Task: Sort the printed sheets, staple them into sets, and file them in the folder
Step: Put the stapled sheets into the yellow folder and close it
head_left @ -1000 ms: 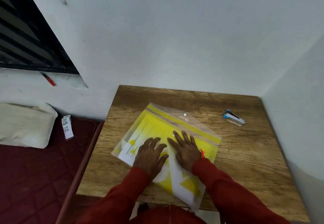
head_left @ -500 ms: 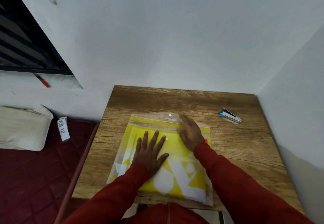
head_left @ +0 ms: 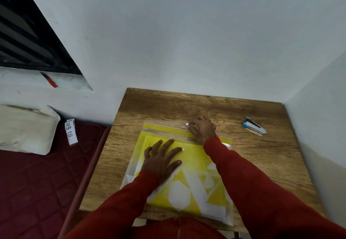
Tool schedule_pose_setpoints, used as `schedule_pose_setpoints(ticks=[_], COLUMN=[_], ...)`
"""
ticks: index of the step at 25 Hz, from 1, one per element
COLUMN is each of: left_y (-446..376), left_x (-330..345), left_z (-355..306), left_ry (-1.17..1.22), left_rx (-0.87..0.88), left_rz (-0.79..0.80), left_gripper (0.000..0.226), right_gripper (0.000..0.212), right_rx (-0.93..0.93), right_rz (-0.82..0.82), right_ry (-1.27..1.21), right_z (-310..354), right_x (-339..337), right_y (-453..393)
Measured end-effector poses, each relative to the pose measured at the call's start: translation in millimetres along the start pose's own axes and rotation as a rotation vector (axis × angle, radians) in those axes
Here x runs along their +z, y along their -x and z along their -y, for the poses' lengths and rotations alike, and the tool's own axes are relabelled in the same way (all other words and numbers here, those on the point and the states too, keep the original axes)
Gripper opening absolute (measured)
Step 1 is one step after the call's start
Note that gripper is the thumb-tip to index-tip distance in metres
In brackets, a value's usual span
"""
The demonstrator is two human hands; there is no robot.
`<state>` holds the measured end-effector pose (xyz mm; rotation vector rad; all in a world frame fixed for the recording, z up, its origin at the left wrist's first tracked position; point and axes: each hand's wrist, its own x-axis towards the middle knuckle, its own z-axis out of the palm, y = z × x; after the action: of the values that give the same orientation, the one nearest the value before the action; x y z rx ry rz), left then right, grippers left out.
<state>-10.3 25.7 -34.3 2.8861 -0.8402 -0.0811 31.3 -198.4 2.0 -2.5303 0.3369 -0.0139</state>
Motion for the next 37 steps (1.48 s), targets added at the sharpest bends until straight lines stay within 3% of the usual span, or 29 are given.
schedule_pose_setpoints(ticks=[2, 6, 10, 16, 19, 23, 32, 37], left_y=[1, 0, 1, 2, 4, 4, 3, 4], left_x=[3, 4, 5, 10, 11, 11, 11, 10], left_z=[1, 2, 4, 8, 6, 5, 1, 1], left_ry=[-0.008, -0.005, 0.023, 0.231, 0.204, 0.136, 0.073, 0.064], left_rx=[0.002, 0.019, 0.043, -0.008, -0.015, 0.01, -0.012, -0.03], left_rz=[-0.025, -0.051, -0.087, -0.323, -0.296, -0.228, -0.188, -0.147], left_gripper=[0.048, 0.048, 0.045, 0.017, 0.017, 0.032, 0.042, 0.043], right_gripper=[0.038, 0.025, 0.023, 0.025, 0.023, 0.02, 0.023, 0.023], right_rx=[-0.17, -0.422, -0.383, -0.337, -0.398, -0.494, -0.52, -0.519], right_rz=[-0.093, -0.214, -0.258, -0.324, -0.369, -0.409, -0.407, -0.368], right_ry=[-0.013, 0.125, 0.186, 0.147, 0.14, 0.179, 0.379, 0.345], right_z=[-7, -21, -23, -25, -28, -27, -25, -25], right_x=[4, 28, 48, 59, 60, 56, 56, 60], right_y=[21, 63, 76, 78, 82, 87, 89, 85])
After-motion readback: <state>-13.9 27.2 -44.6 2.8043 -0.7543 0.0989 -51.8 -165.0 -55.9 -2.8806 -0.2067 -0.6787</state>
